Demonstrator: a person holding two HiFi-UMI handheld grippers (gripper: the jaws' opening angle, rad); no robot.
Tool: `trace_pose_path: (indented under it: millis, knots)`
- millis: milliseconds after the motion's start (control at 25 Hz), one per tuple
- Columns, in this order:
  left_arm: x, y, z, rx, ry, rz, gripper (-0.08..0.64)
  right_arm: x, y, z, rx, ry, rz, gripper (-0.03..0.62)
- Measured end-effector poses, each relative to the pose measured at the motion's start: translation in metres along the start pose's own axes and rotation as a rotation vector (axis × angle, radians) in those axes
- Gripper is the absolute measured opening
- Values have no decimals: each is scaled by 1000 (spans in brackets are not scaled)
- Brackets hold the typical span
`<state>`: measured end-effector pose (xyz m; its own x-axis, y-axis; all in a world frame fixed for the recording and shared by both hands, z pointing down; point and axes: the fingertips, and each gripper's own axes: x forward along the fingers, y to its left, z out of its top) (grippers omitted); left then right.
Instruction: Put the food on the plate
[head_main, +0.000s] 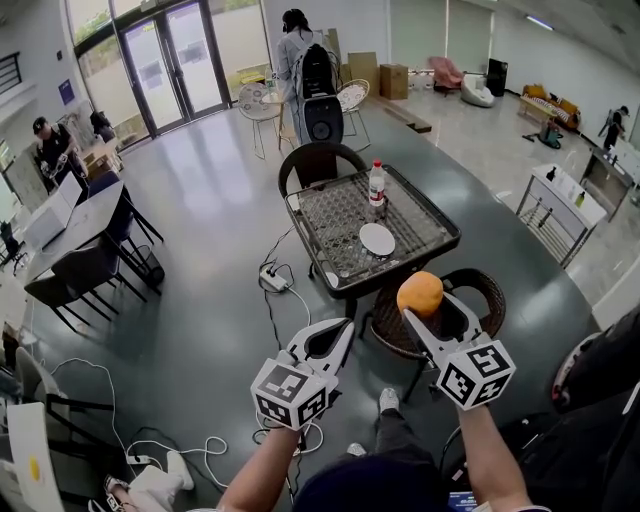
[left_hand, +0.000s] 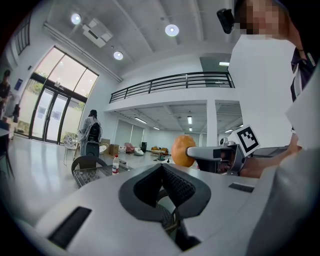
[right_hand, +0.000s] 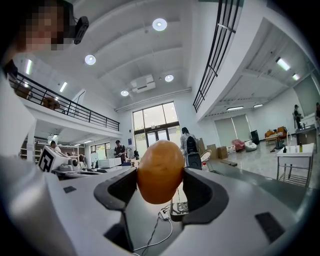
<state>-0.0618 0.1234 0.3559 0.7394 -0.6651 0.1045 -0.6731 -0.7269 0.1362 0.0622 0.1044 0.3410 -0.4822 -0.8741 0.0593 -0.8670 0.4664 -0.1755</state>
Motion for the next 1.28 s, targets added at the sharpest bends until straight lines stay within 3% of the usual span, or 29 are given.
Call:
trace_pose_path:
  millis: [560, 1280]
  knots:
    - [53, 42, 1, 14, 22, 5, 8, 57, -36, 0, -20, 15, 13, 287]
    - [168, 122, 1, -17, 66, 54, 8, 168, -132, 0, 11, 60, 65, 287]
